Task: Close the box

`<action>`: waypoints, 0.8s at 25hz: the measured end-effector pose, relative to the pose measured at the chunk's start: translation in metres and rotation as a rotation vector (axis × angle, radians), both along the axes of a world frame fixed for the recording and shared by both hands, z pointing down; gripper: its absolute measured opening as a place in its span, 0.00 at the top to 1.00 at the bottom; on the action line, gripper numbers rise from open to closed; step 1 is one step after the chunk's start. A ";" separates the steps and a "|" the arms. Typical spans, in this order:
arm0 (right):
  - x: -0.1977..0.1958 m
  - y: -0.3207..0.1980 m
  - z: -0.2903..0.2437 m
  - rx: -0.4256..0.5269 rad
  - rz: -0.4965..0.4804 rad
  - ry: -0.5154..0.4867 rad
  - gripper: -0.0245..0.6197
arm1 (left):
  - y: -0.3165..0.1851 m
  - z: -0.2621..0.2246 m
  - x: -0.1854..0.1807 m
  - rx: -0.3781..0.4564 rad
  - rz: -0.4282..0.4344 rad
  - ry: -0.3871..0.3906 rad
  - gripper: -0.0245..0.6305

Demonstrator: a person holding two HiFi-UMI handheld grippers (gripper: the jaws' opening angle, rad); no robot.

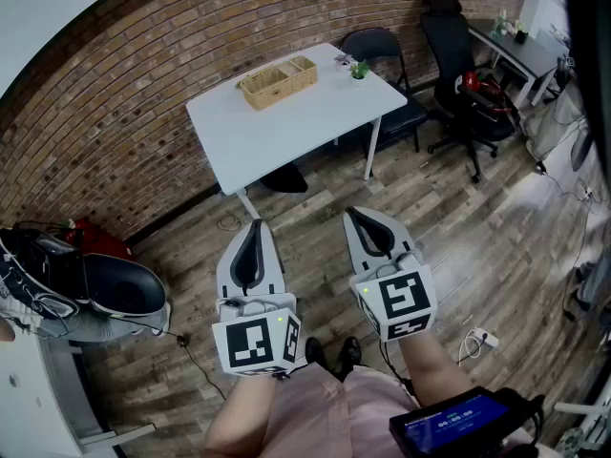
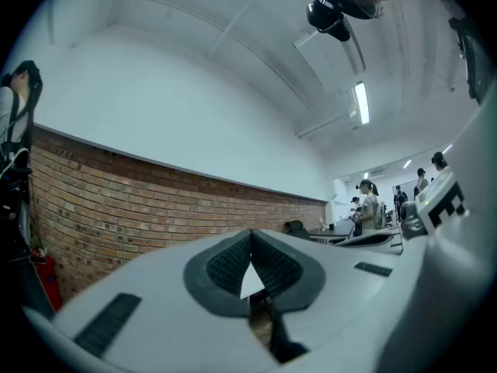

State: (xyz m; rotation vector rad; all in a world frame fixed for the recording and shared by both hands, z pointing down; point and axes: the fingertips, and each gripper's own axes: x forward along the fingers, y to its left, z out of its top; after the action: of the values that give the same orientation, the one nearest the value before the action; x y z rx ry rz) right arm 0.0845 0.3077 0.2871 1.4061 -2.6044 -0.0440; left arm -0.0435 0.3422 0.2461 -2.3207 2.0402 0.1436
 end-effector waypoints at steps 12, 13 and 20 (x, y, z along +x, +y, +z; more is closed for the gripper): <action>0.010 -0.005 0.002 -0.011 -0.005 -0.001 0.96 | -0.004 0.004 0.009 -0.022 -0.013 -0.005 0.94; 0.014 -0.005 0.001 -0.005 -0.001 -0.015 0.96 | -0.004 0.005 0.011 -0.022 -0.016 -0.003 0.94; 0.038 -0.015 -0.002 -0.005 -0.021 -0.074 0.69 | -0.010 0.004 0.033 -0.012 0.027 0.019 0.71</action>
State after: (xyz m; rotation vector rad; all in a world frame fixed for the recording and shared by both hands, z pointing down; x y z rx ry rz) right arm 0.1221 0.2923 0.2847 1.4043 -2.6771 0.0111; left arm -0.0106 0.3326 0.2501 -2.3633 2.0246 0.1559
